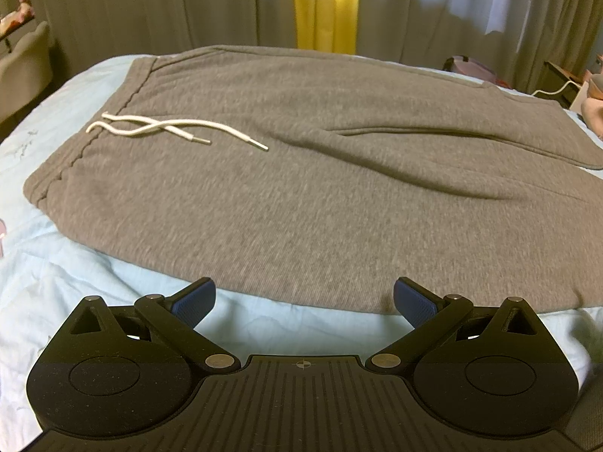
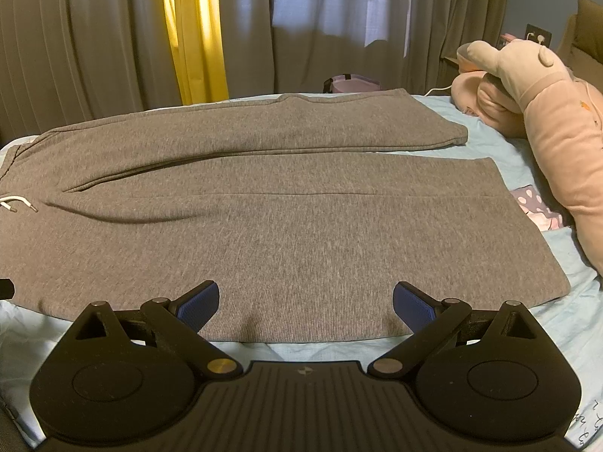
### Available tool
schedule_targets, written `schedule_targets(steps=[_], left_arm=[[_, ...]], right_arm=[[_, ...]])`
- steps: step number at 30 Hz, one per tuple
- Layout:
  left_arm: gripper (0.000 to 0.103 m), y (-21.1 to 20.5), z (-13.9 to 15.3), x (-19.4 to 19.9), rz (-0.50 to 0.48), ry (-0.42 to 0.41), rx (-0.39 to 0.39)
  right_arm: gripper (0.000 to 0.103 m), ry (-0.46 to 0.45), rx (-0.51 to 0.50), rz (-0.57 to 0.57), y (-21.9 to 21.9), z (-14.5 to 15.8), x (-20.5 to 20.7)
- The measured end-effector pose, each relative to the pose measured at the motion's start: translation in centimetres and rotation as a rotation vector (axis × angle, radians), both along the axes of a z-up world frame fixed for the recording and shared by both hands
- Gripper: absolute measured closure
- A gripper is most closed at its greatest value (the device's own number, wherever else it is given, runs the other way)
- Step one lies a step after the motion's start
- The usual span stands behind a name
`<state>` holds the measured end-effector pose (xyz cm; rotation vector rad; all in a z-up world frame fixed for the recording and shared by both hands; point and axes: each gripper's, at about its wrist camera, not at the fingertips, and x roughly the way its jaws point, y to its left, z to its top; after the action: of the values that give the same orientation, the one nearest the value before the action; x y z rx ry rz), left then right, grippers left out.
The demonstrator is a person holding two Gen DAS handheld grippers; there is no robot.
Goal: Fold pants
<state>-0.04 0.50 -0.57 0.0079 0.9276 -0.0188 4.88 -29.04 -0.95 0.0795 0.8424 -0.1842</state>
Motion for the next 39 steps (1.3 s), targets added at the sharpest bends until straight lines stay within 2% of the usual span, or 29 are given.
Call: schedule_targets(steps=[39], left_arm=[[0.000,0.26,0.09,0.13,0.010,0.012,-0.021]], right_arm=[[0.004,0.002,0.013,-0.003,-0.14,-0.15,-0.02]])
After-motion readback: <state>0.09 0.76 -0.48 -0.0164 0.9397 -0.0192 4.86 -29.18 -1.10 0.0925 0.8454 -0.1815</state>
